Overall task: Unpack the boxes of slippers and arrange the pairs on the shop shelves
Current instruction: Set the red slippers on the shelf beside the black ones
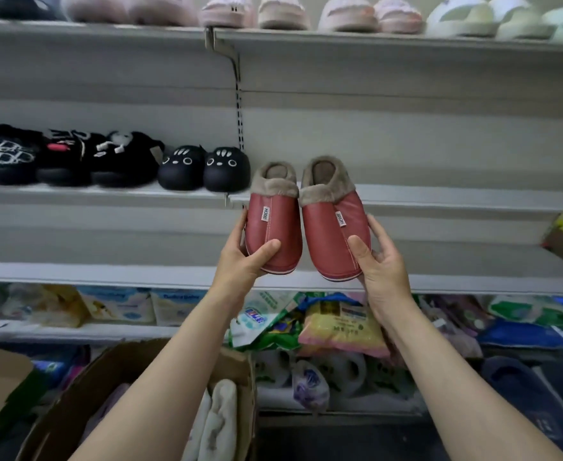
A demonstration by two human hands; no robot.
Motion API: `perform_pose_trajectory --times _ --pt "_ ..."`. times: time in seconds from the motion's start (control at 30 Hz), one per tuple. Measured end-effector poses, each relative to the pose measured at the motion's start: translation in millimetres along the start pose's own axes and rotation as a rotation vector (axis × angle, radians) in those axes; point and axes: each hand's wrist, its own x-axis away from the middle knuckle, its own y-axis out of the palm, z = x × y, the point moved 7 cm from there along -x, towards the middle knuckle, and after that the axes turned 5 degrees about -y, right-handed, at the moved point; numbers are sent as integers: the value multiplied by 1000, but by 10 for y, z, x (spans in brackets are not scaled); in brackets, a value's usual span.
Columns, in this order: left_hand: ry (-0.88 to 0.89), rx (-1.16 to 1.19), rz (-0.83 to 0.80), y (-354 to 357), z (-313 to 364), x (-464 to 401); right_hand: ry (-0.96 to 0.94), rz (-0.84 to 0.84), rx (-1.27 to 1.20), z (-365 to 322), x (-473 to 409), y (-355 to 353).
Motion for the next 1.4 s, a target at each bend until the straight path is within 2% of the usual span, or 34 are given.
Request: perform_pose_trajectory --times 0.47,0.8,0.93,1.07,1.1,1.2,1.33,1.4 --pt "-61 17 52 -17 37 -1665 -93 -29 58 63 -1332 257" --pt "-126 -51 105 -131 -114 -2015 -87 -37 106 234 -1714 271" --pt "-167 -300 187 -214 -89 -1978 -56 -48 136 348 -1862 259" --pt "-83 -1001 342 -263 110 -1863 -18 -9 184 469 -2049 227" --pt "-23 -1081 376 -219 171 -1827 -9 1 214 501 -2101 210" --pt "147 -1100 335 -6 301 -1748 0 1 338 604 -2240 174" --pt "212 -1148 209 173 177 -1742 -15 -41 484 533 -2350 232" --pt "243 -1153 219 191 129 -1734 -13 -55 715 493 -2411 229"
